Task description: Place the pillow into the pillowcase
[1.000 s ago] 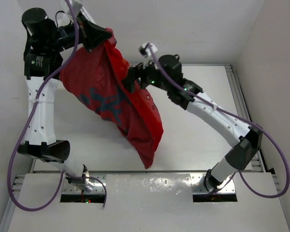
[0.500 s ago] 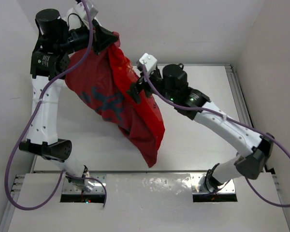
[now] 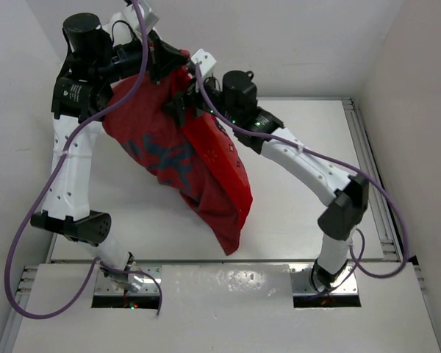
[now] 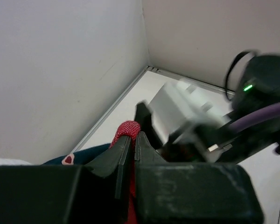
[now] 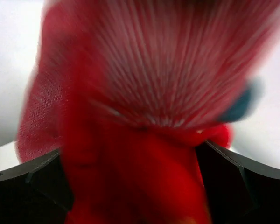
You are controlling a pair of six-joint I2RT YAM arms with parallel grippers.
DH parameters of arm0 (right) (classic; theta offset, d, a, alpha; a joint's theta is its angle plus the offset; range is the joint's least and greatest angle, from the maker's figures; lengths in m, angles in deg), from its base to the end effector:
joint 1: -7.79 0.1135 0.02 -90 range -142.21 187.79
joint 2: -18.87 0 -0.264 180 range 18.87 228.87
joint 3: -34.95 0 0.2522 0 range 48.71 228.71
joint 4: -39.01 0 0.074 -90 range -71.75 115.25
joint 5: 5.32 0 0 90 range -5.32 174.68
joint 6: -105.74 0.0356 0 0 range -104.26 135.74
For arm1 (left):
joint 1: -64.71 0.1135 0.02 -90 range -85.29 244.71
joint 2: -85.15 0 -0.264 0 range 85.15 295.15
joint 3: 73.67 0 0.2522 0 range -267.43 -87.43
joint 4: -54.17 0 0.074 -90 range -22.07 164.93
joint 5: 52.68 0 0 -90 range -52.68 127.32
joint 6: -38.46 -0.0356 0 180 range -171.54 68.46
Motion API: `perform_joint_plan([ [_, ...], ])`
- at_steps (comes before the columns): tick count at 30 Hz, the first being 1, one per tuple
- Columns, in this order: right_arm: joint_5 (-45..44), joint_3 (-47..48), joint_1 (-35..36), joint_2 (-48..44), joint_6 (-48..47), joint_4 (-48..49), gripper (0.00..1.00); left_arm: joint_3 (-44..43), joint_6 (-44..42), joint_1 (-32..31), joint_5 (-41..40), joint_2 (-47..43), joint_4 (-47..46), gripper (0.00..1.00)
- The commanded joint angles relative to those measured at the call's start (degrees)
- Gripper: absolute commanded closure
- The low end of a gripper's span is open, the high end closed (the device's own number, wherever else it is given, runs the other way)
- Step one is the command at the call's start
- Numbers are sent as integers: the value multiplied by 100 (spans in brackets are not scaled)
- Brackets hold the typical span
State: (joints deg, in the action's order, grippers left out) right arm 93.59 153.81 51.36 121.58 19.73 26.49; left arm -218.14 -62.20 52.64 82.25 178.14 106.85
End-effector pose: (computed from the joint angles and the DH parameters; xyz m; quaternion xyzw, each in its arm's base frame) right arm 0.3072 0.2999 0.4481 -0.2843 0.6228 0.3418 0.6438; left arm 0.2784 -0.0852 0.5724 0.3922 0.5946 -0.2809 0.6432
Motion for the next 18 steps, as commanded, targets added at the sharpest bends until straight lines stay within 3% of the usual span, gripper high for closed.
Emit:
perform_joint_plan([
  [1,1066,4,-51,345,532,481,1,-235,37,-76,-54,-132,-253,100],
  [4,1113,-750,28,188,682,1342,1,-253,81,-76,-72,-141,-297,100],
  [5,957,-876,29,135,787,1501,4,-270,99,-84,-46,-123,-306,100],
  [6,929,-955,11,126,857,1633,13,-279,134,-76,-19,-115,-314,100],
  [7,946,-939,-6,152,980,1652,34,-314,151,-76,33,-97,-314,100],
  [8,1068,-913,-76,152,1199,1669,46,-323,160,-84,51,-71,-314,100],
  [9,1226,-851,-112,170,1296,1687,90,-340,169,-76,51,-62,-314,100],
  [10,1306,-868,-138,144,1428,1757,91,-332,169,-76,51,-53,-314,100],
  [11,1307,-947,-165,100,1690,1879,100,-332,160,-76,43,-44,-306,100],
  [14,1788,-1561,-375,-216,2165,2800,100,-323,81,-76,-54,-44,-174,100],
  [15,2016,-1745,-445,-321,2307,3308,100,-314,64,-76,-89,-53,-104,92],
  [17,2124,-2299,-630,-629,2623,3602,100,-279,2,-67,-230,-79,-42,65],
  [18,2159,-2449,-796,-708,2651,3673,100,-270,-50,-41,-230,-123,10,1],
])
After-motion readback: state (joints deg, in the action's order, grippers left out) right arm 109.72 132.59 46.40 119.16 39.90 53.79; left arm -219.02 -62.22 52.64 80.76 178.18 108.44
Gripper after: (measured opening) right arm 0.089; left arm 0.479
